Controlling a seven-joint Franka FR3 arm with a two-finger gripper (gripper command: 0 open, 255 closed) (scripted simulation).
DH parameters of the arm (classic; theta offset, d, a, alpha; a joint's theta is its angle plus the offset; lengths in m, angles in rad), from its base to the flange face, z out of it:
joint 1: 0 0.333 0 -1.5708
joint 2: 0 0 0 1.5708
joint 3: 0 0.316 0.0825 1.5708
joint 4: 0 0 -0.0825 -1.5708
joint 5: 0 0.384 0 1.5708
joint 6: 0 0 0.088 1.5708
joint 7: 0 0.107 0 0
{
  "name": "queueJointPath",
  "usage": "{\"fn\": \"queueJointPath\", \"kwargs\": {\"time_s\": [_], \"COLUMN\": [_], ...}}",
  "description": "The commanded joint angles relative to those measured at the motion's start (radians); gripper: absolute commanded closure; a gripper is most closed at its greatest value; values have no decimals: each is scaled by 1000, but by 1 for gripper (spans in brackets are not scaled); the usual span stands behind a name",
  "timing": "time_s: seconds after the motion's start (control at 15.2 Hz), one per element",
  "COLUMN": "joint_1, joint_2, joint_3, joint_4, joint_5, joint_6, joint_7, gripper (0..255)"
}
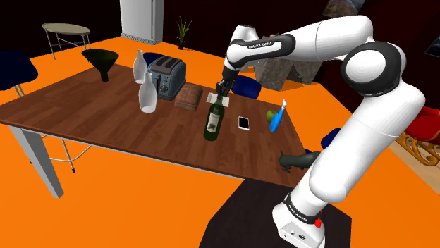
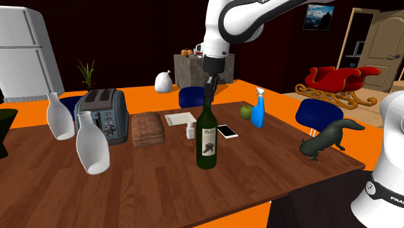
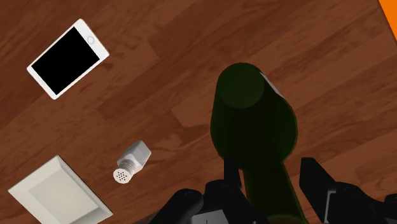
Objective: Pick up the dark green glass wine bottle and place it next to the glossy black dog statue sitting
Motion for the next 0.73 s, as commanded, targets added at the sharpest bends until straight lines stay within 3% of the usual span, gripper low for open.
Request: {"fn": "queueJointPath", "kwargs": {"time_s": [0.0,0.66], "joint_1": [0,1], "joint_2": [0,-27], "joint_3": [0,1], "joint_4": [0,91], "joint_5": [0,-5], "joint_6": [0,-118], "joint_7": [0,2], "gripper": [255,255]}}
